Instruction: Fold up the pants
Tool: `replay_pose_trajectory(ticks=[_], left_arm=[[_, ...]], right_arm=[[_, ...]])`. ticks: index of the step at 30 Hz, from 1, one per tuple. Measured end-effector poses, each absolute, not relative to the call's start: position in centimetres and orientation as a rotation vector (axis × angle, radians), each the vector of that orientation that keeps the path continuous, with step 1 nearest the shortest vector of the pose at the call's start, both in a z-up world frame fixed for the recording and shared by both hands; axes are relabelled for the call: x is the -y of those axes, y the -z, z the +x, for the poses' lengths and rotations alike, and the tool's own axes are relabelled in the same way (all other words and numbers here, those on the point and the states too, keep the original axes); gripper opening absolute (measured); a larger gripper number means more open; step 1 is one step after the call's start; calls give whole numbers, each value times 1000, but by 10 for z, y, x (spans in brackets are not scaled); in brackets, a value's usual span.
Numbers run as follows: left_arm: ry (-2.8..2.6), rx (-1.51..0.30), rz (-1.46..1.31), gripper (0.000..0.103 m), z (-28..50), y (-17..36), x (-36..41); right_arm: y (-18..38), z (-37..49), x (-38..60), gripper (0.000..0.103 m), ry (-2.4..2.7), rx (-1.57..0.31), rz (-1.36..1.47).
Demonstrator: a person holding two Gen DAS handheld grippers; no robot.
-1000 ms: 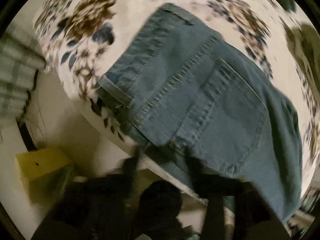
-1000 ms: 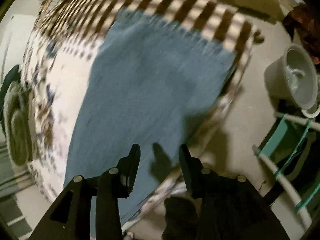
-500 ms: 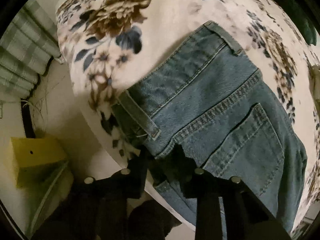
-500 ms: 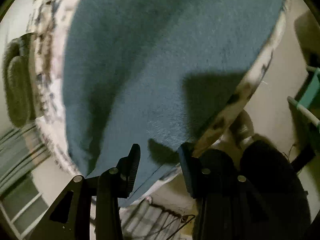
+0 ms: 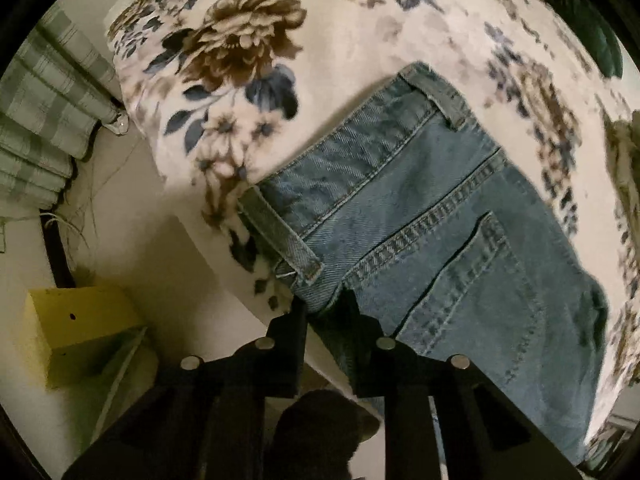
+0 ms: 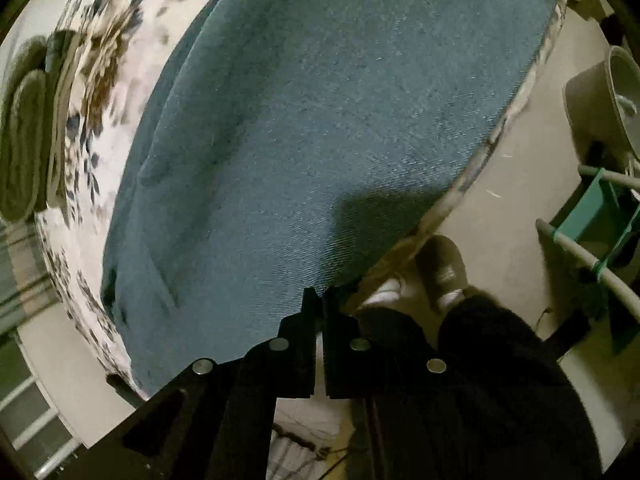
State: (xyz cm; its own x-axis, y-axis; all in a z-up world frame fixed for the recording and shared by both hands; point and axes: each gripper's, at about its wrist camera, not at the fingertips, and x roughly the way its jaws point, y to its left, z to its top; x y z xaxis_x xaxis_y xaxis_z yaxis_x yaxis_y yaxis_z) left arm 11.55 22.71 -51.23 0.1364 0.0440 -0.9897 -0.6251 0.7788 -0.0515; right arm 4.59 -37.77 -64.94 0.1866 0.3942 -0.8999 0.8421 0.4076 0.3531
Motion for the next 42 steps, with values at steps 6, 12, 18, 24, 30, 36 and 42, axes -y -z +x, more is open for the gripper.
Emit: replay_pose_trajectory(ticks=[6,12,18,24,30,36,42], left_arm=[[-495,-1418,-476,18,120,522,-222],[-458,-1364,-317,39,127,467,-194],[-313,-1317,-203,85,149,432,-122],[-68,-1444,-195,85,198,467,-1],[49,-1481,-21,85,227,499,86],[65,-1504,31,85,229,512,112],[84,-1437,-18,85,230,513,107]], right_arm=[[680,48,383,10,427,-1489,1199],[650,48,406,43,339,-1438,1221],[599,100,433,46,335,-1311,1242],[585,177,485,46,511,-1265,1120],[599,191,547,46,721,-1347,1015],[620,166,569,4,820,-1327,1072],[582,138,579,2,769,-1160,1094]])
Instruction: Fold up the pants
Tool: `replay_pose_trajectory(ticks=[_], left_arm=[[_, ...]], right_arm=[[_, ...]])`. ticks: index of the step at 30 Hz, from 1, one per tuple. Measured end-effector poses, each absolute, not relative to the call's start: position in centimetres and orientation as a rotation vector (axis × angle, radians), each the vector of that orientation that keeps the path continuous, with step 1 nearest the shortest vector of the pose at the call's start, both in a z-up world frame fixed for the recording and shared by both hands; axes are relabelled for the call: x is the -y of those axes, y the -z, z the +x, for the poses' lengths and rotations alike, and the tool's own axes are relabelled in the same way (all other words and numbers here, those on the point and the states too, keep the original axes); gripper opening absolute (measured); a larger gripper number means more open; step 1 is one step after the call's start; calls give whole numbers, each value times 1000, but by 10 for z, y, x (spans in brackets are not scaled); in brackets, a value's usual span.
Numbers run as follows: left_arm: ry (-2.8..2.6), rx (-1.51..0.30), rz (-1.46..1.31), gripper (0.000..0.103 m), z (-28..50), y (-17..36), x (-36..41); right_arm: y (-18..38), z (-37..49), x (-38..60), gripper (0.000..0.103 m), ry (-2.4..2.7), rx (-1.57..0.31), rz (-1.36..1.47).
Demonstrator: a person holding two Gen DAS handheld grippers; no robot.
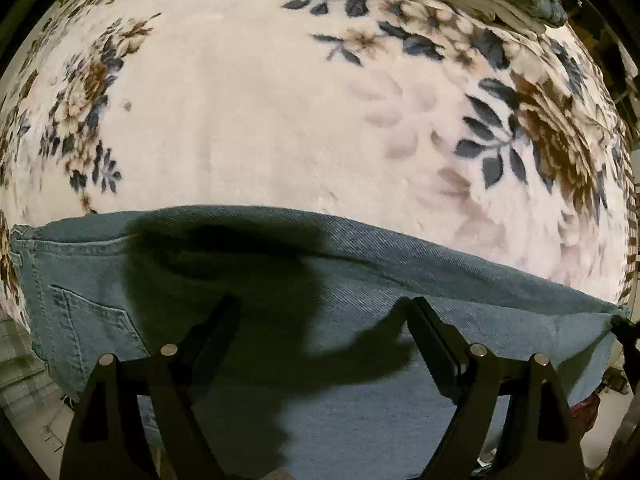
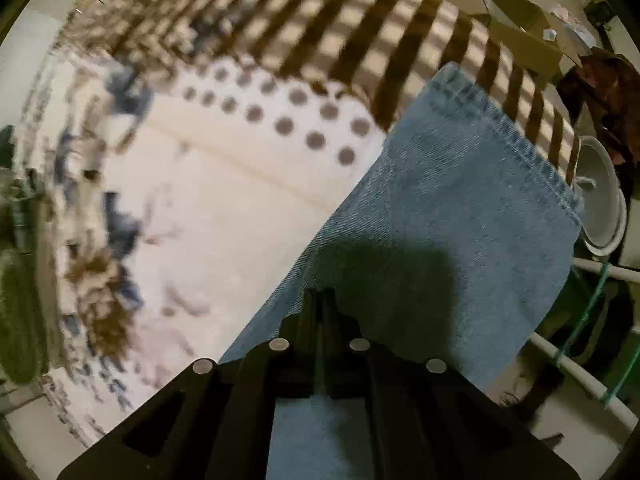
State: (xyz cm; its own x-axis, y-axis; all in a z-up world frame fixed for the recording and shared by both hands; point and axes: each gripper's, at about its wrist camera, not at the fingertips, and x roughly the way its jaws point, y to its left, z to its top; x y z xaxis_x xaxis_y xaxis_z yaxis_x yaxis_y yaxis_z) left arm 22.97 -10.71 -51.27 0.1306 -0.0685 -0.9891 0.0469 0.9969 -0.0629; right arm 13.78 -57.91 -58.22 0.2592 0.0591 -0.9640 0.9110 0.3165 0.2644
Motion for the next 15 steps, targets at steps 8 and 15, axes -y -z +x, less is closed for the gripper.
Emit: replay_pose_trajectory(ticks=[8,15], left_arm=[[51,-1429,-30,85,249,518,89],[51,-1434,-65,85,257,517,76]], right_arm=[[546,114,568,2,692,-998,1038],[623,131,579,38,612,-1092,1310]])
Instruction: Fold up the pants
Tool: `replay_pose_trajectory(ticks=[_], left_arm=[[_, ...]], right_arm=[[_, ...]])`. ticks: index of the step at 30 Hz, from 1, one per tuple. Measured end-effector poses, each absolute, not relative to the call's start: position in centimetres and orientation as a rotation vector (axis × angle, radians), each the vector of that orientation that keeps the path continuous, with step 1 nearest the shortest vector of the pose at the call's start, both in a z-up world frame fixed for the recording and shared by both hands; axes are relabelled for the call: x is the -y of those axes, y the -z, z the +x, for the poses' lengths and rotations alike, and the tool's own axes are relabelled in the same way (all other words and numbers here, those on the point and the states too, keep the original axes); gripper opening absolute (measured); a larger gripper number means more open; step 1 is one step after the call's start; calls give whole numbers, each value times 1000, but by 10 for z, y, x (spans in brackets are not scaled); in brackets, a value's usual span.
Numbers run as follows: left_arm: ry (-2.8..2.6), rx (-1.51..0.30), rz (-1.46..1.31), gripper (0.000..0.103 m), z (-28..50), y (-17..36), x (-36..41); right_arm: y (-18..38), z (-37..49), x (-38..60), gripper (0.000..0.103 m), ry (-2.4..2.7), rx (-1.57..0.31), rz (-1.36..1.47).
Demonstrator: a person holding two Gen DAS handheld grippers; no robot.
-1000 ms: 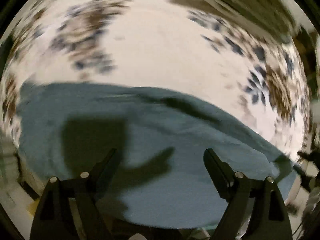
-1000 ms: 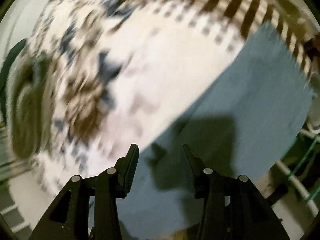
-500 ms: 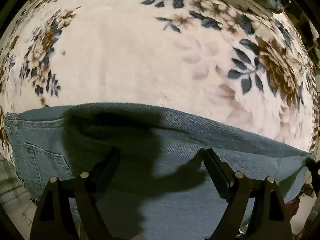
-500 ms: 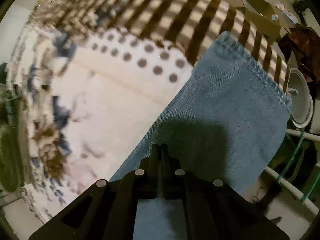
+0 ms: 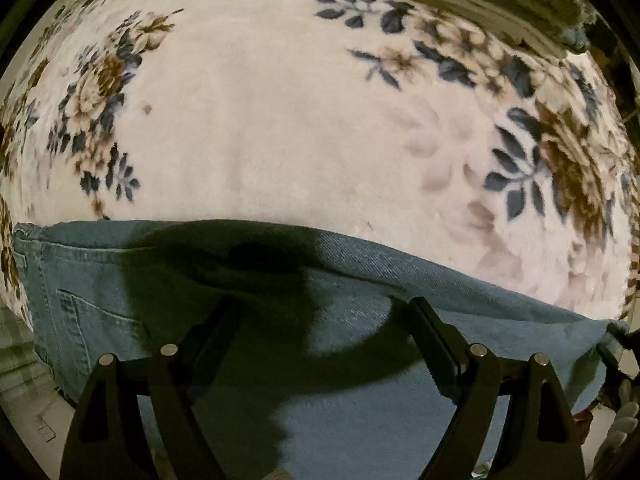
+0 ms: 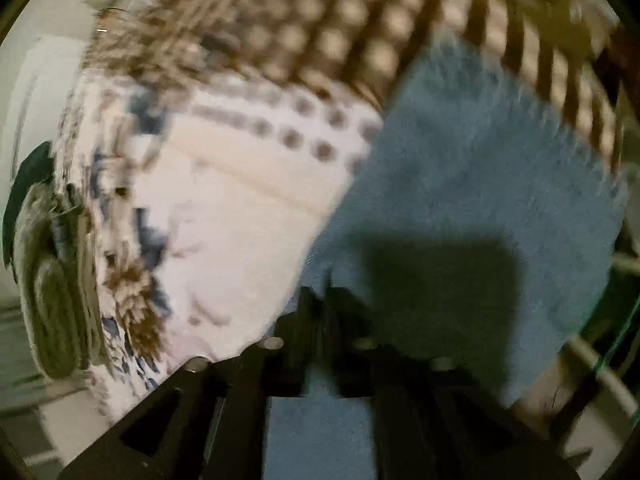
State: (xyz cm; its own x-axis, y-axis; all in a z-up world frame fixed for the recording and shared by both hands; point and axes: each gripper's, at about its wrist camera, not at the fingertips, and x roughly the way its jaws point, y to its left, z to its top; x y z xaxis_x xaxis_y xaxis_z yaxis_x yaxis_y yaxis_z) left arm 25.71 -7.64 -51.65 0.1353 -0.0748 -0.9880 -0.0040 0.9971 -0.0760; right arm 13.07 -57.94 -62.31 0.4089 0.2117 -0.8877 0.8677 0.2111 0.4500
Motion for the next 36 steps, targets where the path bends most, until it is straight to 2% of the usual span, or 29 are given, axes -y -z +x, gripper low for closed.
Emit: replay_pose_trajectory(ticks=[4,8,11,13,21,22,23,24,27,30,33,34,36], left_arm=[[74,-1419,-48,85,248,506,77],[98,-1447,-23,85,233,517,92],[82,-1455,18,85,234,544,103],[68,-1452,25,94,238,559,105],[46,-1454,-27,95,236,539,86],[41,-1451,-36,95,234,537,83],[34,-1447,-38,95,232,533,81],[31,-1445,-34,95,230,532,79],[37,-1444,-9,95,227,525,82],[42,-1446,27,95,222,523,85],[29,-1461,28,95,218,529,84],[24,-1465,22,95,217,531,83],[20,-1464,11,95,214,534,86]], right_arm=[[591,91,594,42,616,-994,1327],[575,55,608,42,681,-981,1296],[584,22,627,43,808,-1017,1288],[596,7,635,42,857,-1021,1299],[633,-33,647,43,919,-947,1339],[636,-37,648,41,922,-923,1350],[638,-40,646,16,946,-900,1343],[637,-40,643,9,962,-907,1323],[619,-39,635,6,997,-917,1219],[612,-41,630,6,1038,-961,1170],[632,-42,639,7,998,-1059,1201],[635,-42,641,10,994,-1090,1207],[634,-40,646,24,984,-1124,1232]])
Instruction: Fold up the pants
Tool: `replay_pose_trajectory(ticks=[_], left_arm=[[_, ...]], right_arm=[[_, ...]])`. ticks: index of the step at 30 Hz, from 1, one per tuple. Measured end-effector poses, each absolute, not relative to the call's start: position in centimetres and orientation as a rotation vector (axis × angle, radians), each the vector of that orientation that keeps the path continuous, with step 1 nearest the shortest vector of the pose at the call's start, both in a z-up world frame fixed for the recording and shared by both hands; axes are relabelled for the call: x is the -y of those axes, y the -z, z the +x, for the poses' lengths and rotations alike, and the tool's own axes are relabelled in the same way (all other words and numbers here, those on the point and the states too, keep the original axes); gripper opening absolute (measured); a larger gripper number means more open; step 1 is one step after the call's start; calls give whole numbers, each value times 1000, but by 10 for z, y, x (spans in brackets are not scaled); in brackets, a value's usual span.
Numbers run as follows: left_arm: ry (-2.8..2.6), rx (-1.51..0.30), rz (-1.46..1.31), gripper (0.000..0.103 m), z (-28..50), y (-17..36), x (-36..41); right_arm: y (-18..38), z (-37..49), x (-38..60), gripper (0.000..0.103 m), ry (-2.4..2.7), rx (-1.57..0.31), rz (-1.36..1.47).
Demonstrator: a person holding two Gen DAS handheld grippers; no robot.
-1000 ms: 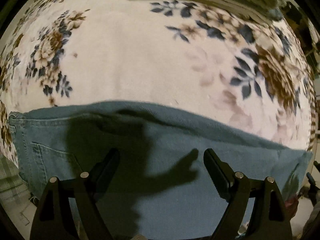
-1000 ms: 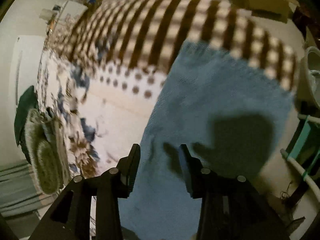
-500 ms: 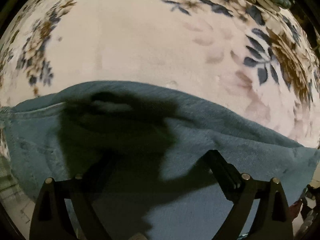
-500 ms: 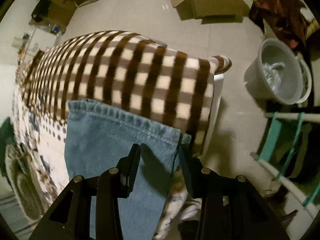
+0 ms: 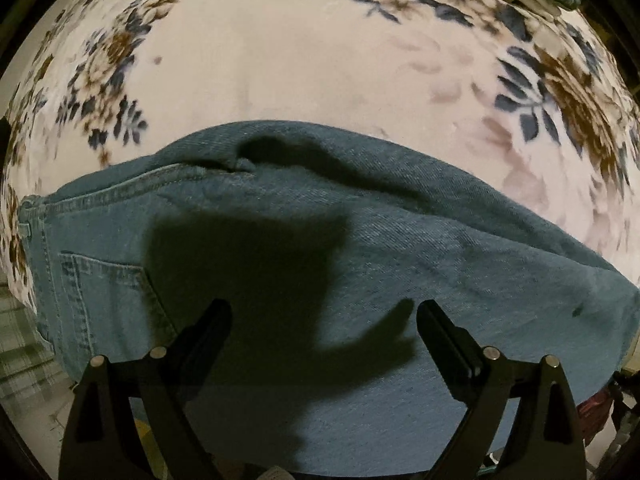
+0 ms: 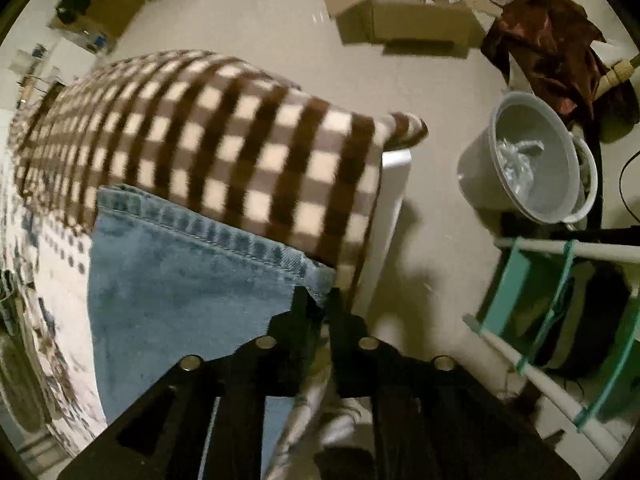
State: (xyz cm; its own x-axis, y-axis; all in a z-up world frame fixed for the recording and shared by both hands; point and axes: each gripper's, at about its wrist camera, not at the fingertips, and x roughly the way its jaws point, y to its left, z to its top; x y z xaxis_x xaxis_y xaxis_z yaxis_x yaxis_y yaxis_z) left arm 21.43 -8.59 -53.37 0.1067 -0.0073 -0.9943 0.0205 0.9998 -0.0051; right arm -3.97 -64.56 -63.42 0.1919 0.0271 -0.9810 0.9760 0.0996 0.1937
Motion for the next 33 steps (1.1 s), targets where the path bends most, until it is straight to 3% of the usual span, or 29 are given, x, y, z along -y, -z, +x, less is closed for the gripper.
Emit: replay_pose_trajectory(ticks=[1,3,9,16,18,23,25,30,32,33], left_arm=[[22,-1462,2,95,217,534,85],[39,-1457,-29,95,217,534,89],[41,-1472,-42,98,234,556,96],[98,-1488,-70,99,214,536,98],[138,-1491,-68,99,197,529,104],[219,-1526,-5,99,163,542,135],[240,-1541,-12,99,157,556,146],[208,-1541,55,103,156,575,159],[187,-1535,83,103,155,578,164],[168,-1528,77,103,155,578,165]], right_arm=[[630,-38,646,27,959,-1111,1249],[619,-37,644,47,902,-1060,1261],[639,-44,629,63,768,-1007,1292],[676,-62,621,63,694,-800,1366],[668,-66,616,38,668,-717,1328],[663,-60,608,38,519,-701,1298],[676,-53,610,48,503,-723,1316],[683,-48,624,49,368,-529,1426],[686,-35,625,51,334,-554,1388],[692,-30,625,59,331,-574,1378]])
